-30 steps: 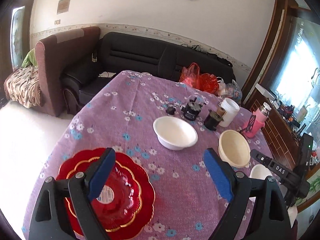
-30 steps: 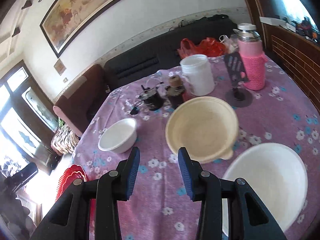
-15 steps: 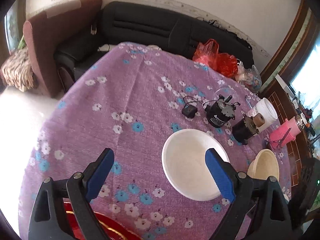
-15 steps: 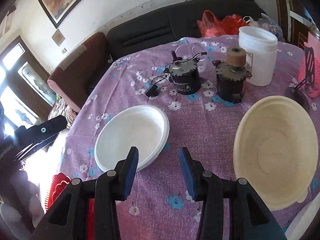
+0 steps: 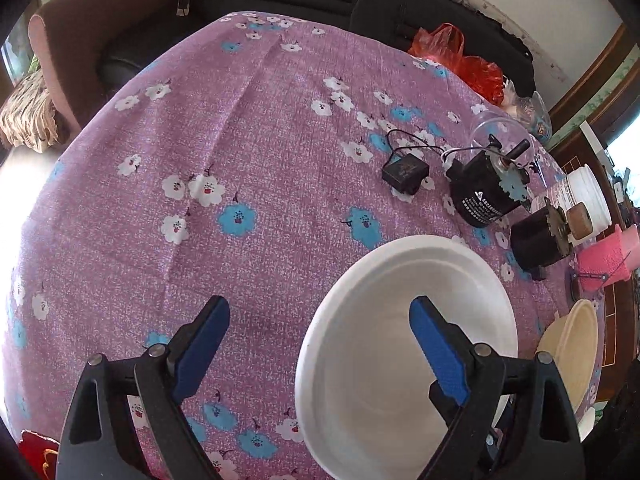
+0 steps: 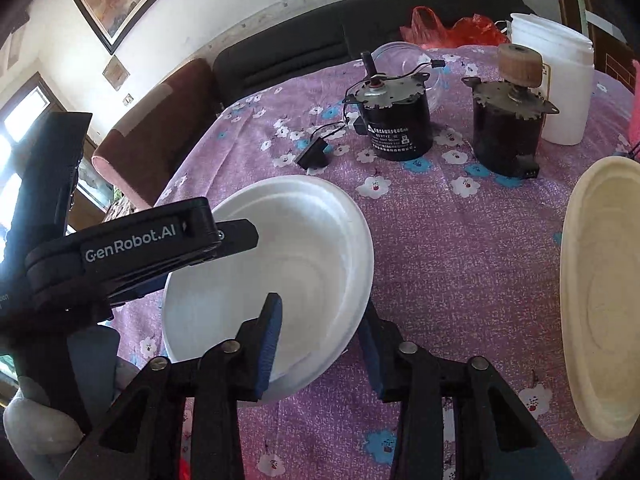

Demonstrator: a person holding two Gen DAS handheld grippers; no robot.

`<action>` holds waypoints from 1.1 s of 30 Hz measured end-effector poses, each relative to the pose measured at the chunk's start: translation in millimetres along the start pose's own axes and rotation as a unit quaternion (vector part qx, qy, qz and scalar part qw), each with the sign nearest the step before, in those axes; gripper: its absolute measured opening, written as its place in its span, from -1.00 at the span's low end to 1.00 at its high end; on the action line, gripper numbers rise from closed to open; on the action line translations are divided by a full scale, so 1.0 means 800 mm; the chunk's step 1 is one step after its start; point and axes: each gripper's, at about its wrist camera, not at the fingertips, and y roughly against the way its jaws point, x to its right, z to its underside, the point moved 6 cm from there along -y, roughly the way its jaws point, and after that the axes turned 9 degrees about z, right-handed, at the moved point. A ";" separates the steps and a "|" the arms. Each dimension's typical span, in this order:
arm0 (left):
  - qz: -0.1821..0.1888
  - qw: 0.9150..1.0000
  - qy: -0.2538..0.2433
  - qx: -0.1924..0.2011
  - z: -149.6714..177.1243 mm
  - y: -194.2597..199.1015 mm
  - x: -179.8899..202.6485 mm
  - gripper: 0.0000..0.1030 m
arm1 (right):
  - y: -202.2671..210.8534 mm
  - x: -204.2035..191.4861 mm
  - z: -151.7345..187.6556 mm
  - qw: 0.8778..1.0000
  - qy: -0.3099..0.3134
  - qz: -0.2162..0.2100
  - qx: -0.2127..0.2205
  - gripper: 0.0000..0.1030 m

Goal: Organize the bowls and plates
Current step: 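Lift the white plate and lower it onto the red plate stack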

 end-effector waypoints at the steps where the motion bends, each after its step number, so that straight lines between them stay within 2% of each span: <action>1: 0.000 1.000 -0.007 -0.007 0.002 -0.002 0.002 0.18 | 0.001 0.001 0.001 1.000 -0.003 -0.001 0.001 -0.48; 3: 0.019 0.999 -0.015 -0.027 0.007 -0.007 0.010 -0.31 | 0.003 0.004 0.002 1.000 -0.012 -0.002 0.002 -0.67; 4: 0.017 0.999 -0.018 -0.024 0.009 -0.003 0.012 -0.41 | 0.003 0.006 0.003 1.000 -0.018 -0.003 -0.001 -0.66; 8: 0.019 0.999 -0.036 -0.007 0.022 0.024 0.021 -0.59 | 0.012 0.020 0.006 0.999 -0.049 -0.017 -0.011 -0.70; 11: 0.029 0.999 -0.041 0.003 0.037 0.051 0.028 -0.61 | 0.029 0.024 0.008 0.997 -0.065 -0.030 -0.013 -0.74; 14: 0.033 0.998 -0.043 0.018 0.053 0.083 0.027 -0.61 | 0.057 0.015 0.012 0.998 -0.055 -0.034 -0.002 -0.75; 20: 0.053 0.997 -0.026 0.048 0.091 0.155 0.007 -0.61 | 0.125 -0.028 0.033 0.998 -0.010 -0.051 0.023 -0.74; 24: 0.038 0.996 -0.029 0.076 0.123 0.209 -0.022 -0.61 | 0.158 -0.070 0.058 0.997 0.029 -0.068 0.032 -0.74; 28: 0.009 0.995 -0.016 0.095 0.155 0.240 -0.066 -0.61 | 0.159 -0.120 0.091 0.994 0.071 -0.074 0.023 -0.74; 33: -0.005 0.996 0.021 0.085 0.185 0.234 -0.128 -0.58 | 0.133 -0.172 0.131 0.992 0.110 -0.068 -0.002 -0.74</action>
